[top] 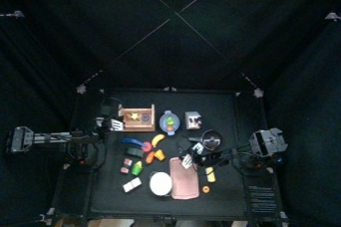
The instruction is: Grab pot
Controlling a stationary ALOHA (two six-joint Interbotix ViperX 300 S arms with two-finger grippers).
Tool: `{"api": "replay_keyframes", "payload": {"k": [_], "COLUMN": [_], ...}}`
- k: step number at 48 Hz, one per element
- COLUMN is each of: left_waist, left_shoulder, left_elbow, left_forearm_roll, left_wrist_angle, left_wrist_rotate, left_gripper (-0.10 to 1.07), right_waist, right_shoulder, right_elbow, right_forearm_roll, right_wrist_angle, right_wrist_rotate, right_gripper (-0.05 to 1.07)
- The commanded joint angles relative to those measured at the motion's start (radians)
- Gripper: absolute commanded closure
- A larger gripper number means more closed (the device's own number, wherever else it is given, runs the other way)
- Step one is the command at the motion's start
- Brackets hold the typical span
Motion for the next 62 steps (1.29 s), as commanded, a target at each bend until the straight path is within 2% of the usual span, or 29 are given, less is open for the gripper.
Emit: {"api": "replay_keyframes", "payload": {"k": [1,10,20,31,38,46,55,62], "left_waist": [-0.021,-0.092,-0.181,-0.27,-0.293,-0.298,-0.299,-0.298], "left_shoulder": [-0.003,-0.009,-0.009,-0.008,-0.006,0.002,0.032,0.061], "left_elbow": [-0.032,-0.041,-0.037,-0.012,0.025,0.058,0.061,0.064], "left_forearm_roll": [0.044,0.138,0.238,0.299,0.311,0.313,0.305,0.337], "left_wrist_angle": [0.002,-0.005,-0.018,-0.112,-0.218,-0.388,-0.581,-0.657], "left_wrist_rotate": [0.0,0.0,-0.002,-0.003,-0.003,-0.012,-0.014,-0.011], "left_gripper": [0.22,0.22,0.22,0.22,0.22,0.22,0.22,0.22], "right_waist": [0.011,0.043,0.066,0.071,0.072,0.089,0.098,0.098], "right_shoulder": [-0.028,-0.069,-0.132,-0.115,-0.087,-0.044,0.02,0.057], "right_elbow": [-0.017,-0.014,-0.023,-0.067,-0.095,-0.141,-0.183,-0.202], "right_forearm_roll": [0.015,0.023,0.023,0.015,0.008,0.008,0.015,0.026], "right_wrist_angle": [-0.002,-0.025,-0.129,-0.244,-0.281,-0.313,-0.311,-0.313], "right_wrist_rotate": [-0.003,-0.005,-0.003,-0.006,-0.005,-0.006,-0.006,-0.006], "right_gripper": [0.03,0.03,0.03,0.03,0.03,0.03,0.03,0.03]}}
